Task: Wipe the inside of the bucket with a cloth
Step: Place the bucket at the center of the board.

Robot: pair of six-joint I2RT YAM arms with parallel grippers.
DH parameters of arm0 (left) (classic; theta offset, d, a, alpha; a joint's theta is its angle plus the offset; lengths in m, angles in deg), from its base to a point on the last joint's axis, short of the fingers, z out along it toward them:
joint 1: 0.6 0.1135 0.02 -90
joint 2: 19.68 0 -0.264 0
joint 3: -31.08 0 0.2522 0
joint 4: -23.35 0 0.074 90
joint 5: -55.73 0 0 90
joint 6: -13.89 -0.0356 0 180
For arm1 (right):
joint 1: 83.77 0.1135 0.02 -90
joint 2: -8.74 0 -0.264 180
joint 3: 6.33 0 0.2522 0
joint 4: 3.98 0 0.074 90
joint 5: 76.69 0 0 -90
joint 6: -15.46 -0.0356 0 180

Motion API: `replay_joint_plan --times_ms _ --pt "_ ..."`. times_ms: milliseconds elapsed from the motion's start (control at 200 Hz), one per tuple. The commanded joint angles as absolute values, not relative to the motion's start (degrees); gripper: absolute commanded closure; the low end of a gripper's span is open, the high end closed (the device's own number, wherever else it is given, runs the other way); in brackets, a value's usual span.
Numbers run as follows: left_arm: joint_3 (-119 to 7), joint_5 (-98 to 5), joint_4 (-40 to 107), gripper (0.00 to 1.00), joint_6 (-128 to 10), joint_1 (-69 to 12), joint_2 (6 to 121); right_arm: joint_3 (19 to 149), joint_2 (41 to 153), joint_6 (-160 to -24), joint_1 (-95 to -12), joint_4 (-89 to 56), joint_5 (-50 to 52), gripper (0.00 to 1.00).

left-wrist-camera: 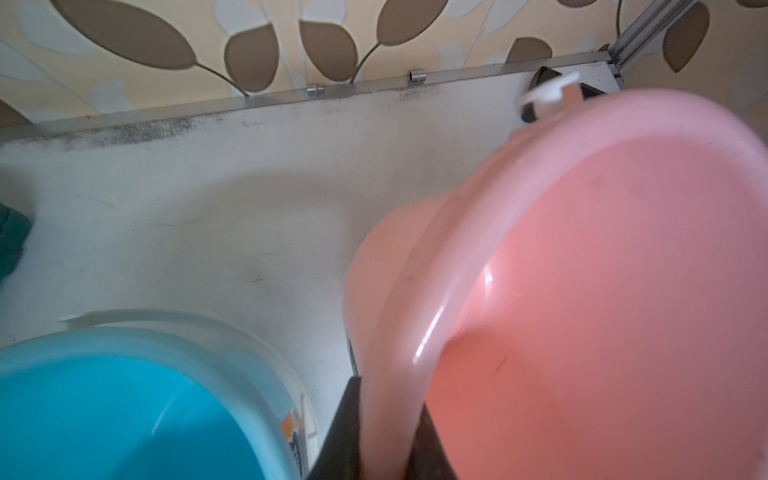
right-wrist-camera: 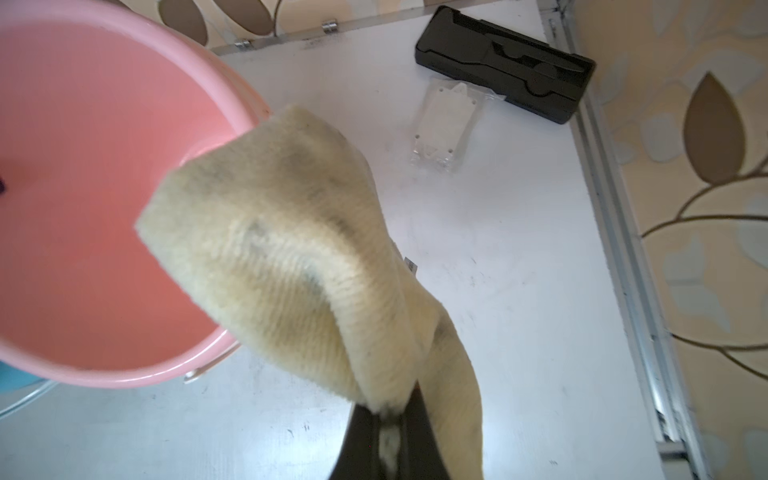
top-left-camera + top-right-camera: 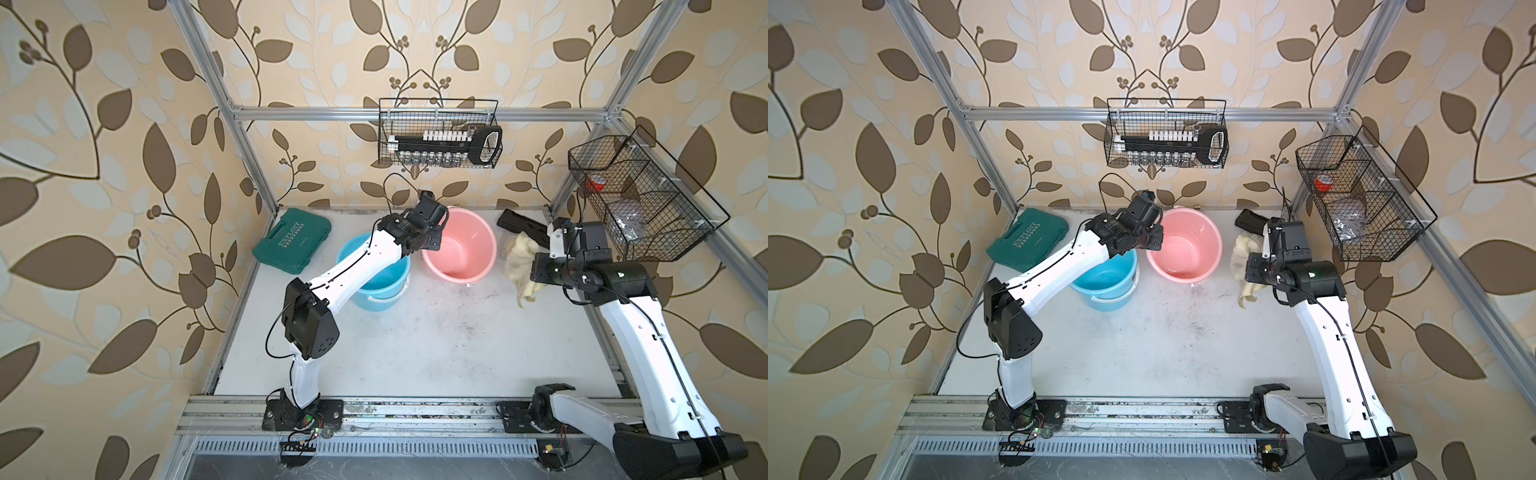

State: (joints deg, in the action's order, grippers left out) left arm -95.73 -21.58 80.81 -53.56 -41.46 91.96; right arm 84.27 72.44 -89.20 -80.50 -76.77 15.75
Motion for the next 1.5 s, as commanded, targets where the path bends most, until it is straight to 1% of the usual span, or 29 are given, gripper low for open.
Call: replay_joint_plan --times_ms 0,80,225,280,320,360,370,500,705,840,1020,1035,1060,1135,1200,1315,1360,1380,1420,1440,1470,1485,1495 --pt "-101.0 -27.3 81.6 1.00 -50.0 -40.1 93.6 83.0 72.0 -88.6 -82.4 -72.0 5.4 1.00" --pt "-104.8 -29.7 84.5 1.00 -48.7 -38.7 96.3 83.3 73.0 -88.5 -83.2 -71.4 3.3 1.00" --pt "-107.5 -32.9 85.8 1.00 -48.6 -37.9 99.4 84.2 75.5 -88.9 -84.1 -71.1 -2.4 1.00" --pt "-108.2 -33.2 86.2 1.00 -48.6 -37.9 100.2 84.0 76.0 -89.4 -84.6 -70.8 -3.0 1.00" --pt "-108.5 -33.4 86.4 1.00 -48.6 -37.8 100.6 83.9 76.4 -89.4 -84.9 -70.5 -3.8 0.98" --pt "-108.7 -33.6 86.3 1.00 -48.6 -37.8 100.9 83.7 76.6 -89.4 -85.1 -70.4 -4.2 0.99" --pt "-108.7 -33.6 86.3 1.00 -48.5 -37.8 101.0 83.7 76.6 -89.3 -85.1 -70.3 -4.2 1.00" --pt "-110.5 -34.8 87.8 1.00 -47.7 -37.4 102.9 83.4 76.9 -89.4 -85.2 -70.1 -2.5 1.00" --pt "-112.1 -36.5 88.0 1.00 -46.9 -37.3 105.2 82.1 76.3 -89.4 -85.2 -68.0 -4.5 1.00" --pt "-113.4 -37.4 88.7 1.00 -46.7 -37.1 106.6 82.1 75.5 -90.8 -85.2 -67.4 -3.4 1.00" --pt "-113.2 -37.8 88.8 0.79 -47.1 -36.9 106.5 82.9 75.8 -92.4 -85.2 -67.7 -3.1 1.00" --pt "-113.2 -37.8 88.9 0.71 -47.1 -36.8 106.5 83.0 75.9 -92.4 -85.2 -67.7 -3.4 1.00" --pt "-113.3 -37.7 89.0 0.66 -47.2 -36.8 106.4 83.1 76.1 -92.4 -85.2 -67.8 -3.6 1.00" --pt "-113.2 -37.5 89.3 0.63 -47.5 -36.5 106.1 83.8 76.2 -92.9 -85.1 -68.0 -4.4 1.00" --pt "-113.2 -37.6 89.4 0.54 -47.8 -36.3 105.6 84.5 76.3 -92.9 -85.2 -68.1 -5.5 1.00" --pt "-113.1 -38.0 88.7 0.47 -48.6 -36.2 104.3 86.9 76.5 -92.9 -85.1 -68.5 -6.9 1.00" --pt "-113.3 -38.3 88.4 0.42 -49.0 -36.1 103.6 88.0 76.8 -92.9 -85.1 -68.5 -7.6 1.00" --pt "-113.5 -38.6 88.3 0.37 -49.1 -36.0 103.2 88.5 76.9 -93.0 -85.1 -68.4 -8.1 1.00" --pt "-114.0 -38.9 88.2 0.35 -49.4 -35.7 102.1 89.6 77.2 -93.1 -85.1 -68.2 -9.3 1.00" --pt "-114.2 -39.2 88.3 0.31 -49.5 -35.5 101.5 90.0 77.2 -93.3 -85.1 -67.9 -10.2 1.00" --pt "-114.4 -39.7 88.2 0.29 -49.7 -35.2 100.4 90.4 76.9 -93.7 -84.9 -67.1 -11.2 1.00" --pt "-114.4 -39.9 88.1 0.24 -49.9 -34.9 99.8 90.5 76.7 -94.0 -84.7 -66.6 -11.1 1.00" --pt "-114.4 -39.9 88.0 0.23 -49.9 -34.8 99.5 90.6 76.5 -94.2 -84.5 -66.3 -10.9 1.00"
